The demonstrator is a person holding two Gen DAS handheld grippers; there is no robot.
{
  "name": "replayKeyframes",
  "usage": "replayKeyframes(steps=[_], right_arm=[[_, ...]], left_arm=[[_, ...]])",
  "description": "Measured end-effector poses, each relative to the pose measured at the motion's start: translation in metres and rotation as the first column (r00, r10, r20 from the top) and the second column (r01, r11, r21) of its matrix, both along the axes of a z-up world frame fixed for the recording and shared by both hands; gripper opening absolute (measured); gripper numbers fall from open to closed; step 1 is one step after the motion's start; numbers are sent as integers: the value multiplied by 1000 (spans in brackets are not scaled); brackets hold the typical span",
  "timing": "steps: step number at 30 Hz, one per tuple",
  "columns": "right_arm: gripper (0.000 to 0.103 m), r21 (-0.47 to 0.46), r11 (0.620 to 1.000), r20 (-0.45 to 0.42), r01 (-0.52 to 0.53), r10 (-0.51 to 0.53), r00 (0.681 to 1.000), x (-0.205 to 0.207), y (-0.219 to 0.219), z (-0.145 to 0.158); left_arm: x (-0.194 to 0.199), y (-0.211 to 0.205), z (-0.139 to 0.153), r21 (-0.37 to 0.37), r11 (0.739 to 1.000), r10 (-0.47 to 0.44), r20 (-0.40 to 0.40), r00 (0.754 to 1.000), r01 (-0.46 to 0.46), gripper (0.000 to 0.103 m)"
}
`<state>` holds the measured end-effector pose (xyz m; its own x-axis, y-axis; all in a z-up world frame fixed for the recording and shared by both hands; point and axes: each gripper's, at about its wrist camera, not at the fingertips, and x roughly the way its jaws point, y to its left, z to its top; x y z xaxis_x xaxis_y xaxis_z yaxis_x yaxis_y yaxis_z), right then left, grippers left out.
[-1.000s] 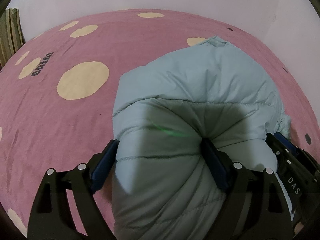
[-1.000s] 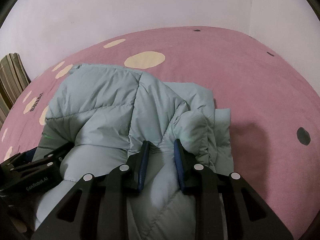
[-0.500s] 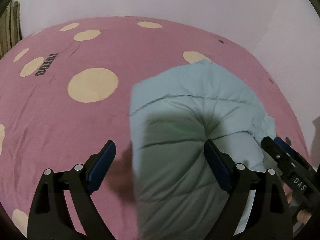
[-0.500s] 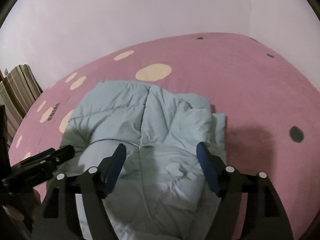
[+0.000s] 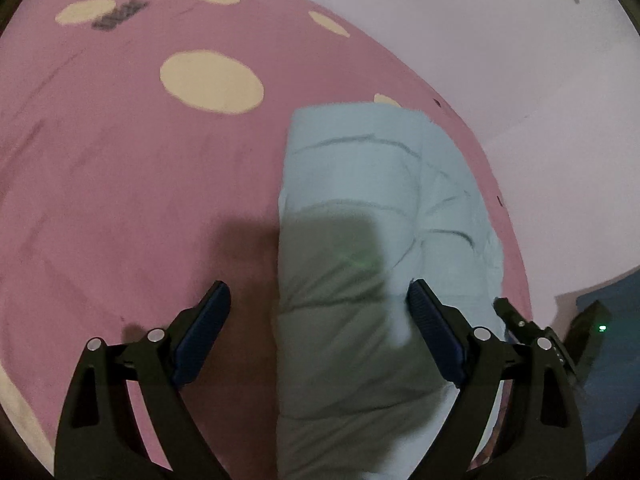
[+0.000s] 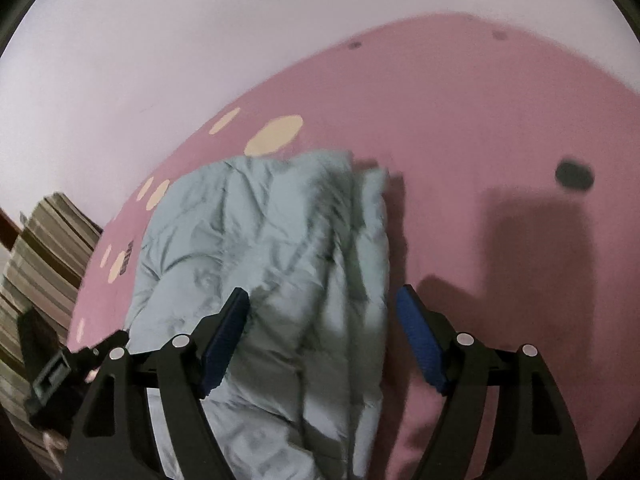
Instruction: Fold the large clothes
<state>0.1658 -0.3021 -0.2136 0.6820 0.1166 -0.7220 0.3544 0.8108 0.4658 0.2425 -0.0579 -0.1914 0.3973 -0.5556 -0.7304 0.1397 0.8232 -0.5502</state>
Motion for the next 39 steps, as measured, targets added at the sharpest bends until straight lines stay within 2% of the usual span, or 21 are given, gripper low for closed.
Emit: replayKeyframes(steps=[5, 10, 13, 14, 15, 16, 17, 19, 22, 25, 29, 34, 39], right_arm=[[83, 102, 995, -8, 18, -18, 1000, 0, -5, -22], [86, 75, 997, -7, 13, -12, 1000, 1, 2, -25], [84, 61, 998, -13, 5, -4, 1000, 2, 7, -27], [82, 59, 998, -13, -1, 1, 1000, 2, 9, -27], [80, 57, 998, -14, -4, 5, 1000, 1, 9, -27], [73, 58, 998, -14, -10, 11, 1000, 1, 11, -27], [59, 70, 997, -13, -19, 20, 1000, 1, 12, -27], [54, 121, 992, -13, -36, 38, 999, 3, 14, -30], [39, 141, 988, -7, -55, 57, 998, 7, 19, -31], [30, 120, 990, 13, -73, 72, 997, 9, 28, -23], [25, 94, 992, 50, -85, 80, 996, 11, 37, -10], [24, 84, 989, 107, -119, 110, 988, 24, 51, 8], [24, 87, 980, 162, -178, 162, 973, 62, 75, 24]], left_arm=[[2, -1, -14, -85, 996, -2, -51, 999, -3, 94], [5, -11, -19, -88, 996, -27, -35, 999, 23, 96], [7, -21, -21, -93, 994, -62, -32, 998, 59, 94], [8, -23, -22, -98, 993, -70, -32, 997, 66, 84], [5, -24, -22, -110, 991, -81, -35, 996, 77, 79], [6, -25, -24, -131, 988, -90, -48, 995, 83, 75], [8, -26, -25, -140, 987, -89, -57, 994, 80, 74], [6, -26, -25, -137, 987, -94, -56, 994, 85, 67], [4, -26, -21, -127, 987, -103, -40, 994, 97, 55], [1, -30, -14, -111, 988, -106, -18, 994, 103, 45], [-2, -34, -1, -98, 989, -107, 13, 994, 108, 37], [3, -23, 19, -91, 992, -82, 56, 995, 87, 35], [22, 1, 40, -74, 997, -26, 112, 993, 34, 35]])
